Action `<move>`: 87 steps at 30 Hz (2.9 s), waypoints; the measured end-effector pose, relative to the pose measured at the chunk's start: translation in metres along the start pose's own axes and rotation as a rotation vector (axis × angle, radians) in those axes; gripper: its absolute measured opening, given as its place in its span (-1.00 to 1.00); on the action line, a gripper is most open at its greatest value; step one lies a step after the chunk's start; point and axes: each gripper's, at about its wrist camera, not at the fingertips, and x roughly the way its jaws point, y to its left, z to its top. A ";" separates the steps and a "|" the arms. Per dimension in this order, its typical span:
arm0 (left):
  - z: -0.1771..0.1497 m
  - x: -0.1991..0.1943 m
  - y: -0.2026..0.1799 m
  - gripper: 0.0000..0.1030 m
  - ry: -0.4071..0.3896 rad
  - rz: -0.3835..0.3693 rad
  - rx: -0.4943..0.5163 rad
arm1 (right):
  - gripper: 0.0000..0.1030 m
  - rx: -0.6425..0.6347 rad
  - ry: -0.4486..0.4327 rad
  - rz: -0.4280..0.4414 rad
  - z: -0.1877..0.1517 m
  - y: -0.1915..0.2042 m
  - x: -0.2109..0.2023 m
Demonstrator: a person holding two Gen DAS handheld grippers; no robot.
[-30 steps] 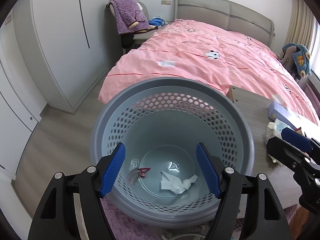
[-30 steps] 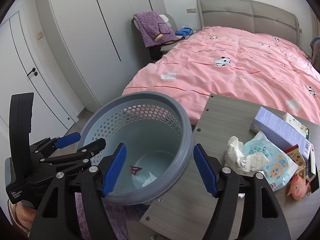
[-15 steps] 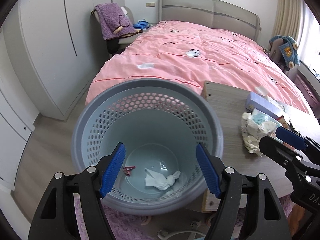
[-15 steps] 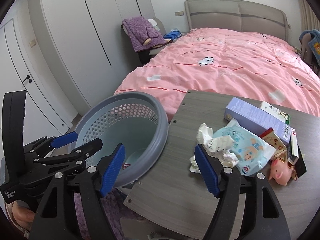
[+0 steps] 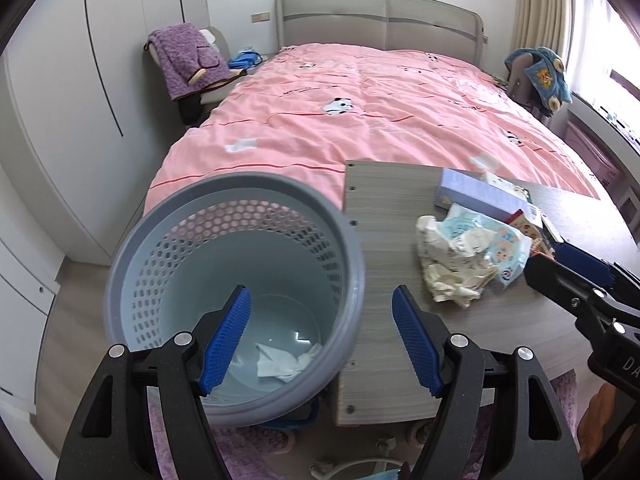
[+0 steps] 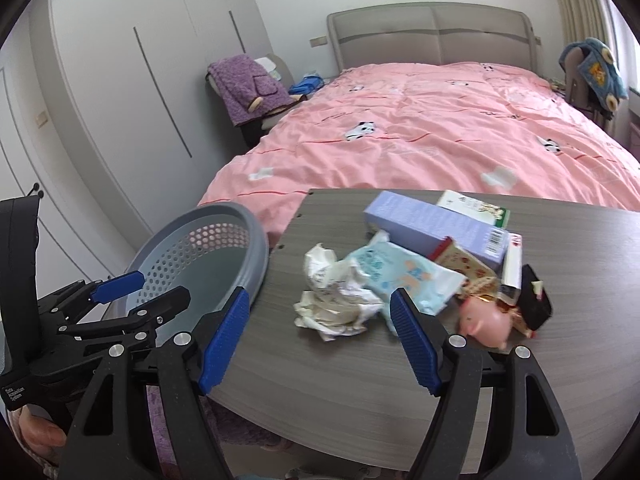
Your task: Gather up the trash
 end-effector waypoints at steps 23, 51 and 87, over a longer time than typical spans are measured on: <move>0.008 0.026 -0.084 0.36 0.066 -0.061 0.099 | 0.42 0.226 -0.009 -0.157 -0.031 -0.127 -0.026; 0.010 0.040 -0.095 0.36 0.093 -0.026 0.122 | -0.24 0.258 0.055 -0.102 -0.020 -0.157 0.016; 0.008 0.039 -0.097 0.36 0.091 -0.040 0.120 | -0.66 0.264 -0.041 -0.087 -0.001 -0.157 -0.018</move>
